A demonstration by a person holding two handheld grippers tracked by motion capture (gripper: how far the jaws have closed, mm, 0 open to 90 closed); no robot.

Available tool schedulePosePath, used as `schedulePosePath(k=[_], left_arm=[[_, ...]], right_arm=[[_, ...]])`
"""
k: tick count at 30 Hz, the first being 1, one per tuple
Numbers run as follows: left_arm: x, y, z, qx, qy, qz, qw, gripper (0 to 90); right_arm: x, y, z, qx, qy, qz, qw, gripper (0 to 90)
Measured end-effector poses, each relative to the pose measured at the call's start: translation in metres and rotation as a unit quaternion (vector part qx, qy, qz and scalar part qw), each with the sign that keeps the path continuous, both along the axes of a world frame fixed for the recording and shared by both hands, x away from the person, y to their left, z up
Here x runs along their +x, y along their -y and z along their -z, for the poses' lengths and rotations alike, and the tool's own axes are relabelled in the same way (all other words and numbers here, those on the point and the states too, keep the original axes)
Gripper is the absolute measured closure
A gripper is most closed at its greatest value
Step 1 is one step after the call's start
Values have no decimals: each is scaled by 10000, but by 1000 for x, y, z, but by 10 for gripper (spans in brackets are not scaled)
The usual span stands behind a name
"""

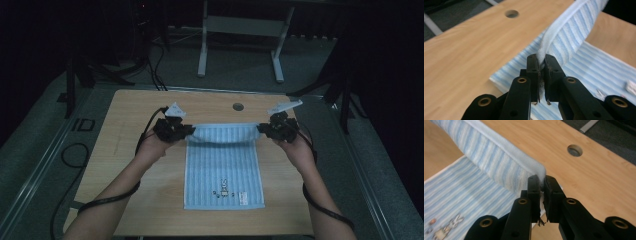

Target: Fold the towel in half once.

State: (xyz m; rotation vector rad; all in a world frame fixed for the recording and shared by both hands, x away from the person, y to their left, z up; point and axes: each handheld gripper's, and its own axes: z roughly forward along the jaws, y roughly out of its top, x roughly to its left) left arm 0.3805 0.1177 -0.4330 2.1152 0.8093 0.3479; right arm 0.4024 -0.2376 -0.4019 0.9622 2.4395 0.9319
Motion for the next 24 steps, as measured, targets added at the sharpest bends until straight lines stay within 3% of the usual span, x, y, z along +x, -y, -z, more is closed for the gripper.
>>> schedulePosePath(k=[2,5,9,14,16,18,20,21,24], left_arm=[[-13,2,5,78,44,33,10000,830],[-26,3,7,22,-3,91,10000,829],[-50,5,14,41,-114,274,9996,825],[-77,12,38,105,-294,426,9986,825],[-80,16,53,234,-364,516,9977,825],[-76,18,69,340,-619,544,9960,825],[-72,18,83,356,-732,465,9956,826],[-69,18,88,357,-850,471,9946,826],[-64,18,95,382,-872,401,9947,825]], right_arm=[[-11,4,6,3,2,-47,10000,836],[-22,9,14,63,-111,-59,9999,836],[-51,17,27,166,-194,-153,9996,836],[-78,20,46,227,-384,-196,9988,836],[-84,18,60,135,-492,-200,9985,836],[-84,17,73,127,-668,-216,9975,836],[-81,16,83,122,-778,-201,9967,836],[-80,16,86,92,-803,-189,9966,836],[-74,15,92,90,-885,-162,9959,836]])
